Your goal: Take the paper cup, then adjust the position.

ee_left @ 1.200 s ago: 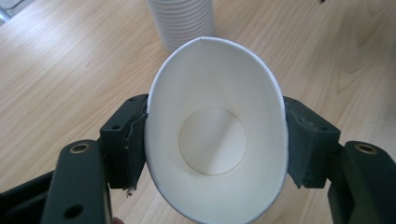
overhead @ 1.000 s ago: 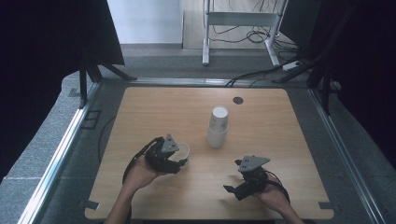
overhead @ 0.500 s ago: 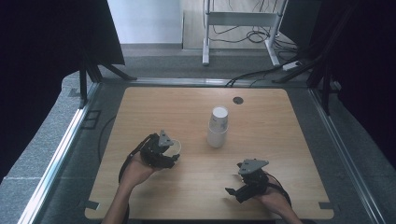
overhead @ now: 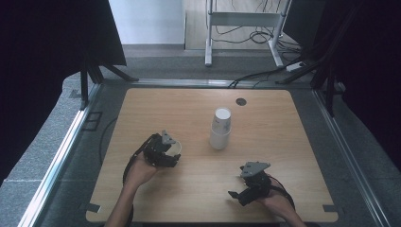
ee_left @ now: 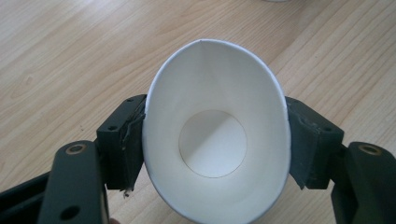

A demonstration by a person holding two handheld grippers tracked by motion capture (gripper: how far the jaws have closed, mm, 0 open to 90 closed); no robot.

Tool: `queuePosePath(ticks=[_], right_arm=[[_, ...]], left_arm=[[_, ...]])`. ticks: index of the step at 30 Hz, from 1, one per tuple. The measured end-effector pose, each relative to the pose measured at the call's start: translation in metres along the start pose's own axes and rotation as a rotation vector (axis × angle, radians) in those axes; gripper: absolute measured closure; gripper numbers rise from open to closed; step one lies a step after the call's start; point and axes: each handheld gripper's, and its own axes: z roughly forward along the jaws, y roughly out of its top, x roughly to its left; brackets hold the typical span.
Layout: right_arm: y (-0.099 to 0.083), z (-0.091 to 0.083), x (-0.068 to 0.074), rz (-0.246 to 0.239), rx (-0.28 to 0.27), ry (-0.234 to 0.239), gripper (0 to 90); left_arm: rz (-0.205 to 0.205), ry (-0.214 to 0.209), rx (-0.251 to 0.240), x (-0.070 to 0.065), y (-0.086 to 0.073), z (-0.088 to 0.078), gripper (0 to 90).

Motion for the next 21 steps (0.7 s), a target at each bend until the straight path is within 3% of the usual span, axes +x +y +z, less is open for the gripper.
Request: queuePosePath(ticks=[6,10,16,21], right_arm=[[0.000,0.000,-0.001,0.002,0.004,0.002,0.0],[0.000,0.000,-0.001,0.000,0.003,0.001,0.0],[0.000,-0.002,-0.001,-0.002,0.002,-0.002,0.0],[0.000,-0.004,-0.003,0.003,-0.007,-0.012,0.0]], left_arm=[[-0.020,-0.010,-0.005,0.002,0.000,0.003,24.1],[-0.066,-0.034,-0.034,0.005,0.000,0.001,14.8],[-0.087,-0.065,-0.099,0.005,-0.001,-0.013,10.5],[-0.081,-0.057,-0.132,0.002,-0.006,-0.027,6.5]])
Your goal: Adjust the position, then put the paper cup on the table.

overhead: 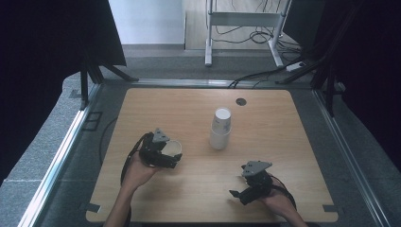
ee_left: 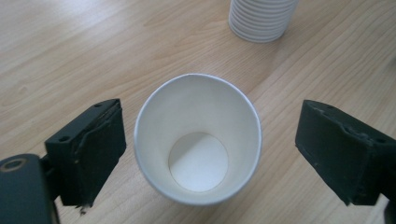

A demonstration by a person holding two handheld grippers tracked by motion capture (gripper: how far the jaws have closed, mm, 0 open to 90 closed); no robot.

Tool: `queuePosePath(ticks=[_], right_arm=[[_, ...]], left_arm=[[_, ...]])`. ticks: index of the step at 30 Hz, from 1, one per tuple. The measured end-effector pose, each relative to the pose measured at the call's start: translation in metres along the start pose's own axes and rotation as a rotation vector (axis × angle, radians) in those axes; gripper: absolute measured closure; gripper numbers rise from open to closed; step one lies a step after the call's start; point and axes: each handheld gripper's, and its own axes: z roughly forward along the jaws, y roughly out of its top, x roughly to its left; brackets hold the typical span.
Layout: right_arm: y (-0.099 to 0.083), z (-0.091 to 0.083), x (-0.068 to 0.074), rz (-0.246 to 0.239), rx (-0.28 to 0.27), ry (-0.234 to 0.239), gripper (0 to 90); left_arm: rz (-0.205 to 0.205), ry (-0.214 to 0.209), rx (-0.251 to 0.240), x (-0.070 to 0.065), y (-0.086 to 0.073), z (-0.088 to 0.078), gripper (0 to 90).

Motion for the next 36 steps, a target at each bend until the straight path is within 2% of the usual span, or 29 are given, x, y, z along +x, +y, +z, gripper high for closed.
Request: queuePosePath(ticks=[6,11,23,28,36], right_arm=[[0.001,-0.005,-0.003,0.008,-0.012,-0.008,0.0],[0.001,-0.011,-0.007,0.021,-0.029,-0.021,0.0],[-0.009,-0.031,-0.022,0.075,-0.073,-0.080,0.0],[-0.017,-0.035,-0.027,0.109,-0.080,-0.103,0.0],[-0.029,-0.037,-0.031,0.132,-0.066,-0.128,0.0]], left_arm=[[0.008,0.009,-0.036,-0.007,-0.009,-0.016,2.8],[0.025,0.008,-0.046,-0.015,-0.026,-0.023,1.0],[0.011,0.006,-0.085,-0.028,-0.060,-0.022,0.0],[0.022,0.004,-0.063,-0.034,-0.071,-0.016,0.0],[0.034,-0.007,-0.007,-0.041,-0.088,-0.002,0.0]])
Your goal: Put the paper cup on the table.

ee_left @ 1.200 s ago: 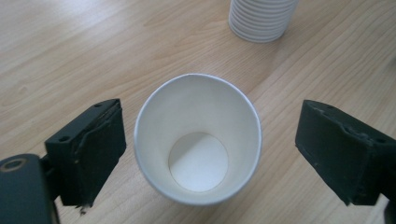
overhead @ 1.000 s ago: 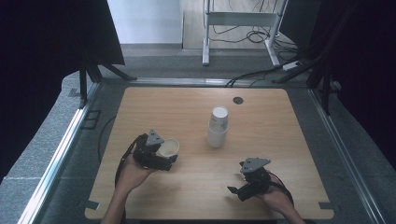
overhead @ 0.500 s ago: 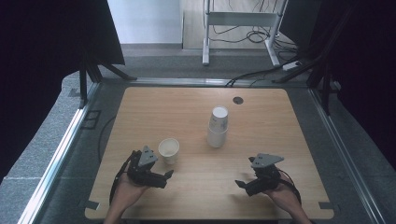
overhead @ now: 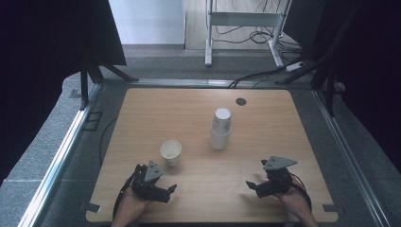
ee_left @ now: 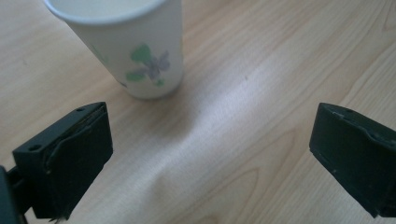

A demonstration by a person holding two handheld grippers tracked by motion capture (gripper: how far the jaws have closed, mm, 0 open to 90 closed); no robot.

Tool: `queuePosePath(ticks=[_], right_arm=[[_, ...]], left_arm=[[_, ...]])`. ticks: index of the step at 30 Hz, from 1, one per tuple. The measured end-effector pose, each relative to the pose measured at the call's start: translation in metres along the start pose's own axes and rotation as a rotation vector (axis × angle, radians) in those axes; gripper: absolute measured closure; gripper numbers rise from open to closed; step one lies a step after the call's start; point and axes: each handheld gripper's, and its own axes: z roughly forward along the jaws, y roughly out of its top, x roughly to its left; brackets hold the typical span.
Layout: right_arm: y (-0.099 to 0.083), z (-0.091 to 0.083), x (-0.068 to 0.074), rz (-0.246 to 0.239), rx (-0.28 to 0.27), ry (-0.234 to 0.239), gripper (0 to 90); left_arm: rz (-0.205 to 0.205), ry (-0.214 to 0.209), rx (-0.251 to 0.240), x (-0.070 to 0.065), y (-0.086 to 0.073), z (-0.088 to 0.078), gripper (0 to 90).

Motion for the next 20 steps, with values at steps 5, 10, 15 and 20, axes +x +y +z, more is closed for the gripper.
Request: queuePosePath(ticks=[5,10,15,20], right_arm=[[-0.008,0.003,-0.003,0.005,0.026,-0.007,0.0],[-0.017,0.011,-0.009,0.017,0.073,-0.002,0.0],[-0.025,0.020,-0.011,0.015,0.110,0.011,0.0],[-0.026,0.021,-0.011,0.019,0.103,0.024,0.0]], left_arm=[[0.019,0.002,0.047,-0.002,-0.006,0.011,0.0],[0.034,-0.004,0.091,-0.005,-0.009,0.020,0.0],[0.028,-0.018,0.099,-0.005,-0.009,0.023,0.0],[-0.019,-0.031,0.104,-0.001,-0.010,0.025,0.0]])
